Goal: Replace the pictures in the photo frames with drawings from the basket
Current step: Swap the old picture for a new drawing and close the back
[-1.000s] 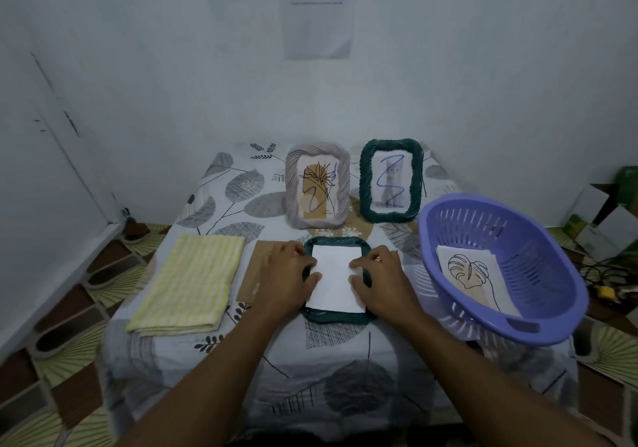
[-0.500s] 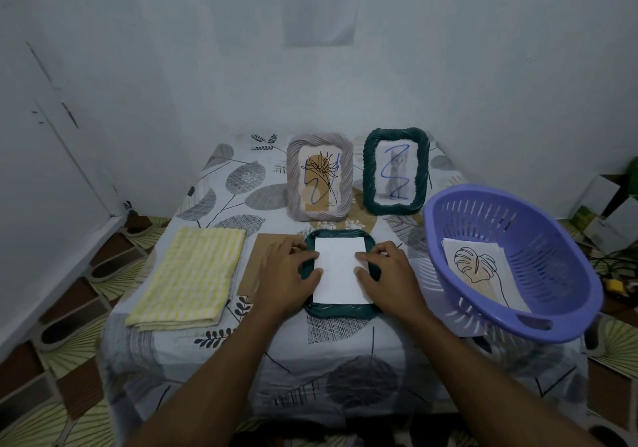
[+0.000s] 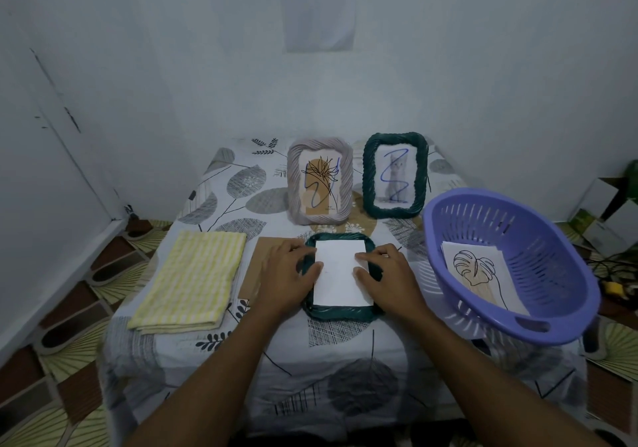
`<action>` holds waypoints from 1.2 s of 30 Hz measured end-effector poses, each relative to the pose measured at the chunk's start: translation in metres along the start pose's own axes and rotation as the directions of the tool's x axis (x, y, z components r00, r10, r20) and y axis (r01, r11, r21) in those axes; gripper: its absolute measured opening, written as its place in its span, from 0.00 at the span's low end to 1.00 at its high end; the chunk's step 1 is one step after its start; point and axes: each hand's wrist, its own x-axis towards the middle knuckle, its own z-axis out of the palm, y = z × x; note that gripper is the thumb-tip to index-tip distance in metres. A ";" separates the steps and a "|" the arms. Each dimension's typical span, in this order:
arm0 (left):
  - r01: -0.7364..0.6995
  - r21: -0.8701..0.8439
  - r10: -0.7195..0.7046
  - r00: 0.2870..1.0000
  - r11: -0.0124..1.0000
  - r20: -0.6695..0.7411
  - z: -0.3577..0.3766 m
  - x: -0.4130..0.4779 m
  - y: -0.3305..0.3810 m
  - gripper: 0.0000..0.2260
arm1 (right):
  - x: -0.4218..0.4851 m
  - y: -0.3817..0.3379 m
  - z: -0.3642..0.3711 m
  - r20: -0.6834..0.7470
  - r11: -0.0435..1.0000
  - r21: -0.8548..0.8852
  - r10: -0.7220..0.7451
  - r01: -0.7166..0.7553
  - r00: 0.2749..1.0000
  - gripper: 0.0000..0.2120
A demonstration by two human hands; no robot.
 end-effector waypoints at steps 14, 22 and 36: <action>0.399 0.136 -0.390 0.917 0.907 -0.083 -0.036 0.002 -0.007 0.20 | 0.001 -0.008 -0.003 0.020 0.999 -0.027 0.048 -0.047 0.999 0.15; 0.366 -0.185 -0.391 0.912 0.912 -0.122 -0.064 0.005 0.008 0.17 | 0.004 -0.008 -0.006 0.059 0.996 -0.020 0.083 -0.082 0.995 0.15; 0.395 -0.498 -0.416 0.906 0.772 0.076 -0.024 0.023 0.057 0.03 | 0.016 -0.039 -0.034 0.076 0.823 0.515 0.237 -0.242 0.969 0.07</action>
